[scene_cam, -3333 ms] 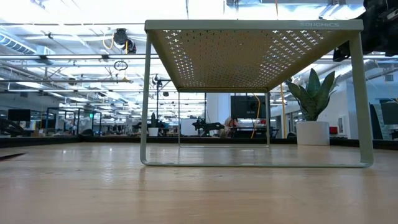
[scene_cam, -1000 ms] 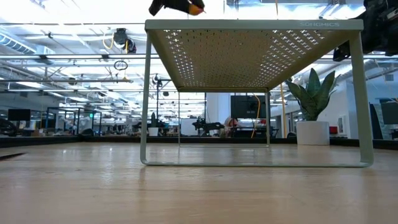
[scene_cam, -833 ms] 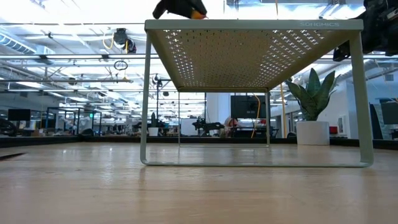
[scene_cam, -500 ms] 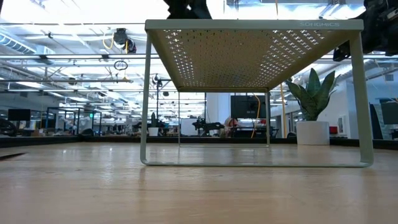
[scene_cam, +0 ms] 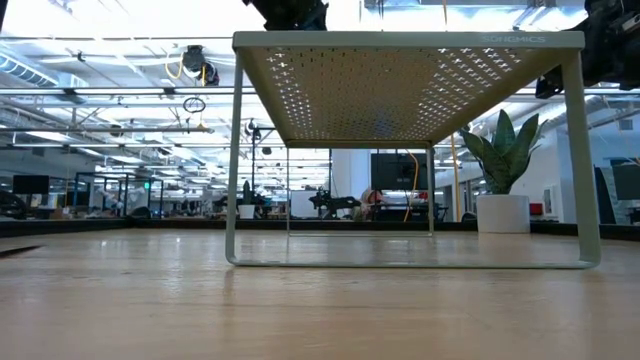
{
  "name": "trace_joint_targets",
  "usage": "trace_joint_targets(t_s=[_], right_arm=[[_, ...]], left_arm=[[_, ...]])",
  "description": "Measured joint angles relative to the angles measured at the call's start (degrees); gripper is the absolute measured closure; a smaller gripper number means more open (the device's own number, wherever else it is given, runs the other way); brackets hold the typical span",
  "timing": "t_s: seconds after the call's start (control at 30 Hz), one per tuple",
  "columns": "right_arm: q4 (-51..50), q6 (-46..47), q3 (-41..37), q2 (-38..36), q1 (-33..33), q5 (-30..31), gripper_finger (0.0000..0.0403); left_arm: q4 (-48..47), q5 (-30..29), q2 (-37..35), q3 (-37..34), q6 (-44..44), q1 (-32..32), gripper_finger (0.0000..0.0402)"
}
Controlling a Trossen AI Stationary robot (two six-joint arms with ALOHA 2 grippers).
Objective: Pick & Place Fruit
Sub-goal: Put the peach into the red strainer bowl on the shelf
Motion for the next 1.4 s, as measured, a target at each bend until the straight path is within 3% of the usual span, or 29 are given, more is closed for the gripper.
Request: trace_joint_targets(t_s=[1.4], right_arm=[[0.0, -0.2, 0.0, 0.0, 0.0, 0.0, 0.0403]], left_arm=[[0.3, 2.6, 0.0, 0.0, -1.5, 0.2, 0.0298]])
